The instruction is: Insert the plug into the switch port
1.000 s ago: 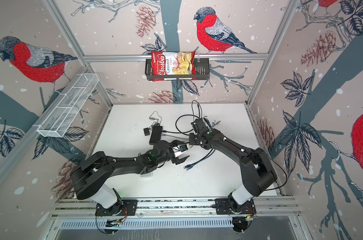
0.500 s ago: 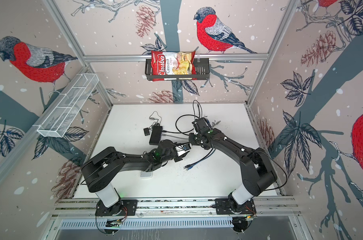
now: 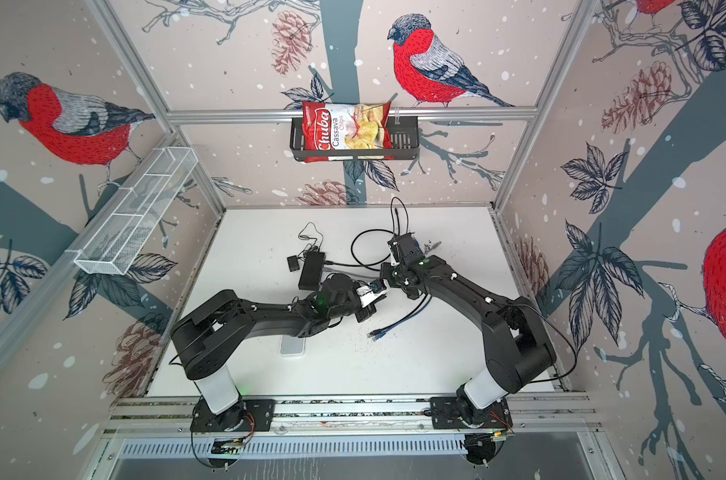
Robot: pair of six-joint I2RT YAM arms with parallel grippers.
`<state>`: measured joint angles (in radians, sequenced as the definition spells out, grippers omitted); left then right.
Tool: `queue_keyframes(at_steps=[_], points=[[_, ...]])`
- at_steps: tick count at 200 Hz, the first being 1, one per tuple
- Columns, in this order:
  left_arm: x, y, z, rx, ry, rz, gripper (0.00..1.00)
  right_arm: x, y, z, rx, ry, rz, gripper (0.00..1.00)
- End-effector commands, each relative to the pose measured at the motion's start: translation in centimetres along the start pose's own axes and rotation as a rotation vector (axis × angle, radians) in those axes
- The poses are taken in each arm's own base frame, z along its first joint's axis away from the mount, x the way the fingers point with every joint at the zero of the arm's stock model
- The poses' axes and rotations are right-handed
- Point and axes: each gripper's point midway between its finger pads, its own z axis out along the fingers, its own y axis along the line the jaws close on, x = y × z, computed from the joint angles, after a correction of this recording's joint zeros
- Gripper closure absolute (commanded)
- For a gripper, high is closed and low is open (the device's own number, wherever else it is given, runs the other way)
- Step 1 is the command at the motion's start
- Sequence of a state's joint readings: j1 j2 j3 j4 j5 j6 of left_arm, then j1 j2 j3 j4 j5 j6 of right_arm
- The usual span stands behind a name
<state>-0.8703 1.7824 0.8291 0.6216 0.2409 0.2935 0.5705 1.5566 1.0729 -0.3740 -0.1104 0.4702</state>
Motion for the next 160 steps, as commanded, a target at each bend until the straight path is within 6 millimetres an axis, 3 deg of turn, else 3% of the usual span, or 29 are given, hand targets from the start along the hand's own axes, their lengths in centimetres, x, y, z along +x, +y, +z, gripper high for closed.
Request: queue_keyframes(at_steps=[1,49,80,100,160], points=[[-1.7,0.7,-0.6,0.025,-0.088,-0.153,1.00,-1.4,-0.2,-0.5,0.010,-0.063,-0.016,0.81],[-4.0,4.5,-3.2,0.032,-0.262,-0.430,1.00,-2.8,-1.3,-2.5,0.020,-0.217,-0.051,0.62],[-4.2,6.2,-3.1,-0.038,-0.243,-0.520,1.00,-2.3,-1.2,-3.7,-0.024,-0.296,-0.093,0.63],[-3.9,7.2,-2.5,-0.080,-0.201,-0.589,1.00,-1.6,-0.1,-4.5,-0.117,-0.343,-0.103,0.64],[-3.5,7.9,-1.4,-0.090,-0.145,-0.834,1.00,-1.4,2.9,-6.2,-0.320,-0.468,-0.090,0.70]])
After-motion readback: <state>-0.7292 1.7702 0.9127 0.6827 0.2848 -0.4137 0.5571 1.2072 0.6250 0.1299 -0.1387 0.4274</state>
